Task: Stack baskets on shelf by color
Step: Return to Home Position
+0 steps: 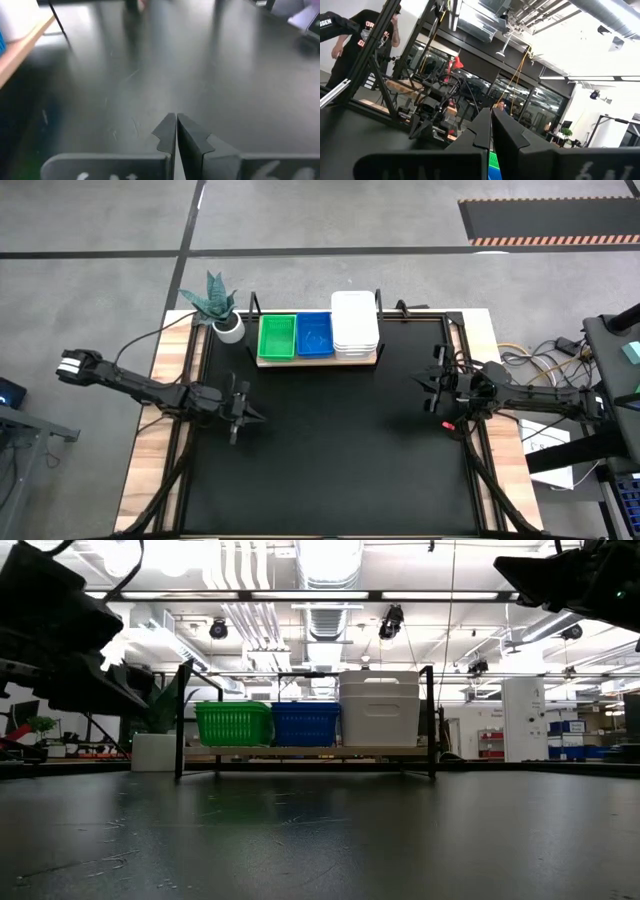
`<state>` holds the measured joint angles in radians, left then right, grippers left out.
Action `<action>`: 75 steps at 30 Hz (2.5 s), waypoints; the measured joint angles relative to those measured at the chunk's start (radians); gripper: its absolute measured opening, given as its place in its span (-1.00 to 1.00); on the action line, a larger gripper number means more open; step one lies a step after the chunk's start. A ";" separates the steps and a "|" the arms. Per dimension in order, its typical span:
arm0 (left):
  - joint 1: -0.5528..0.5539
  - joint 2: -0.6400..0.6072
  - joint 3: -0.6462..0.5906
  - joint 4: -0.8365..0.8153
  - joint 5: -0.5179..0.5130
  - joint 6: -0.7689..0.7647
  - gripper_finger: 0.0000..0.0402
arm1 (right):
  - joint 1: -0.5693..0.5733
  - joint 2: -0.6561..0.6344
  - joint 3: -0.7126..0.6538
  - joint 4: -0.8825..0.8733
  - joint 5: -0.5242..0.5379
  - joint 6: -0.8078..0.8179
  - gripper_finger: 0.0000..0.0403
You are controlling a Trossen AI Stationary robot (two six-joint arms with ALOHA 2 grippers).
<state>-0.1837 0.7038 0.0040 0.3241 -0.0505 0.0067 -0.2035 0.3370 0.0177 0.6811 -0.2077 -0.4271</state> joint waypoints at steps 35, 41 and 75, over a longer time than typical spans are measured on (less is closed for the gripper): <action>0.000 0.336 0.001 0.017 0.000 0.000 -1.00 | 0.000 0.000 0.002 0.000 0.000 0.000 -0.96; 0.000 0.341 0.010 0.015 0.000 0.000 -1.00 | 0.000 0.000 0.002 0.000 0.000 0.000 -0.96; 0.000 0.341 0.010 0.087 0.000 0.000 -1.00 | 0.000 0.000 0.002 0.000 0.000 0.000 -0.96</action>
<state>-0.1841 1.0449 0.0139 0.4109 -0.0510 0.0071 -0.2035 0.3374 0.0193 0.6807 -0.2073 -0.4267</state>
